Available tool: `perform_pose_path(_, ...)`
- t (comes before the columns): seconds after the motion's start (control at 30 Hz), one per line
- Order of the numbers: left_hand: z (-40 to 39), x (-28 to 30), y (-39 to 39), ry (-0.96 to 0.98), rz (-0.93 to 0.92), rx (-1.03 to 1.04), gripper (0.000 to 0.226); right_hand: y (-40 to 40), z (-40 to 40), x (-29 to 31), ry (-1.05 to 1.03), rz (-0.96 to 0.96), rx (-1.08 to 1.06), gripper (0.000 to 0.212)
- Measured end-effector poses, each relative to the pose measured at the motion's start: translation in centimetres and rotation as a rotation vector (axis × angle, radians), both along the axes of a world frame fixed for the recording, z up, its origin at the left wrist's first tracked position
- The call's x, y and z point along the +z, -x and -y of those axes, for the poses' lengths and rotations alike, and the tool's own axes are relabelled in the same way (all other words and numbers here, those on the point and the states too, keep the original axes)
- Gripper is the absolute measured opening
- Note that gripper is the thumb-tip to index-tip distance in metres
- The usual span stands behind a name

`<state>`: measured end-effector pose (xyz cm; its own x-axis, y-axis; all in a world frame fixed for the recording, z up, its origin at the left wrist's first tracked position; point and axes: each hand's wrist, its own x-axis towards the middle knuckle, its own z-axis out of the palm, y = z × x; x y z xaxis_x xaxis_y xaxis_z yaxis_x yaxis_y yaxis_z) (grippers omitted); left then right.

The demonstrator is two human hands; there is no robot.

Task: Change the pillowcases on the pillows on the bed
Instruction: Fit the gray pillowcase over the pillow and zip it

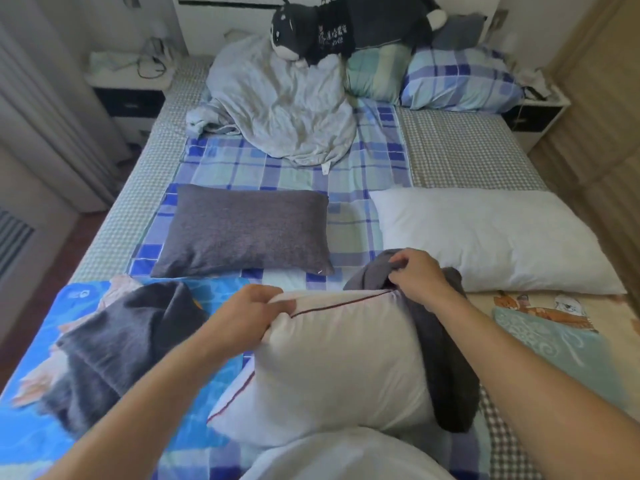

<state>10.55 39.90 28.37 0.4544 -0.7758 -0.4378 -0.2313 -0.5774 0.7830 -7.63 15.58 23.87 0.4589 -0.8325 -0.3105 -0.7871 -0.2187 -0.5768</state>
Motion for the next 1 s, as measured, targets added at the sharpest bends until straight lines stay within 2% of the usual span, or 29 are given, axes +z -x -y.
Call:
perform_pose_path(0.07, 0.4, 6.0, -0.9, 0.086, 0.037, -0.244, 0.037, -1.7, -1.2, 4.4, 0.032, 0.125, 0.078, 0.024)
perform_pose_path(0.13, 1.1, 10.9, 0.4, 0.131, -0.007, -0.553, 0.036, -2.1, -2.4, 7.2, 0.045, 0.257, 0.113, 0.026)
perform_pose_path(0.2, 2.2, 11.4, 2.7, 0.020, -0.066, -0.811, 0.047, -1.8, -3.7, 7.7, 0.026, 0.366, 0.090, 0.028)
perform_pose_path(0.27, 3.6, 8.0, 4.9, -0.143, 0.054, -0.909, 0.055, -1.6, -5.3, 6.0, -0.033, 0.400, 0.067, 0.030)
perform_pose_path(0.33, 5.0, 3.6, 5.6, -0.204, 0.223, -0.741, 0.052, -1.4, -7.3, 3.2, -0.079, 0.397, 0.067, 0.036)
perform_pose_path(0.4, 5.7, 0.3, 5.9, -0.191, 0.326, -0.526, 0.035, -1.1, -9.3, 0.8, -0.082, 0.414, 0.052, 0.038)
perform_pose_path(0.43, 5.4, -0.5, 6.2, -0.206, 0.389, -0.505, 0.031, -1.0, -10.0, 0.2, -0.068, 0.420, 0.037, 0.038)
perform_pose_path(0.53, 2.5, -0.6, 6.9, -0.322, 0.530, -0.612, 0.030, -1.0, -10.1, 0.9, 0.007, 0.484, -0.015, 0.038)
perform_pose_path(0.57, 1.4, 0.4, 6.3, -0.345, 0.486, -0.624, 0.027, -1.0, -9.8, 1.8, 0.036, 0.516, -0.027, 0.039)
perform_pose_path(0.6, 0.8, 1.4, 5.1, -0.384, 0.366, -0.606, 0.025, -1.0, -9.5, 2.9, 0.064, 0.561, -0.032, 0.040)
perform_pose_path(0.67, 0.6, 3.4, 2.4, -0.456, -0.025, -0.486, 0.021, -1.2, -9.3, 5.0, 0.101, 0.647, -0.021, 0.041)
perform_pose_path(0.7, 1.1, 3.4, 1.2, -0.449, -0.132, -0.428, 0.023, -1.3, -9.6, 5.7, 0.104, 0.668, -0.005, 0.040)
perform_pose_path(0.73, 2.0, 2.7, 0.6, -0.403, -0.103, -0.381, 0.026, -1.4, -10.1, 6.1, 0.099, 0.669, 0.012, 0.041)
perform_pose_path(0.83, 4.5, -2.6, 2.2, -0.022, 0.436, -0.129, 0.033, -1.7, -11.4, 4.5, 0.091, 0.598, 0.051, 0.053)
perform_pose_path(0.87, 5.0, -4.7, 3.5, 0.109, 0.504, -0.059, 0.030, -1.5, -11.7, 3.8, 0.103, 0.564, 0.052, 0.052)
perform_pose_path(0.93, 5.8, -8.0, 6.0, 0.236, 0.483, 0.000, 0.019, -0.9, -11.6, 2.6, 0.087, 0.495, 0.035, 0.047)
perform_pose_path(1.0, 6.0, -10.4, 7.4, 0.245, 0.372, 0.063, 0.030, 0.0, -11.1, 2.0, 0.011, 0.421, 0.027, 0.041)
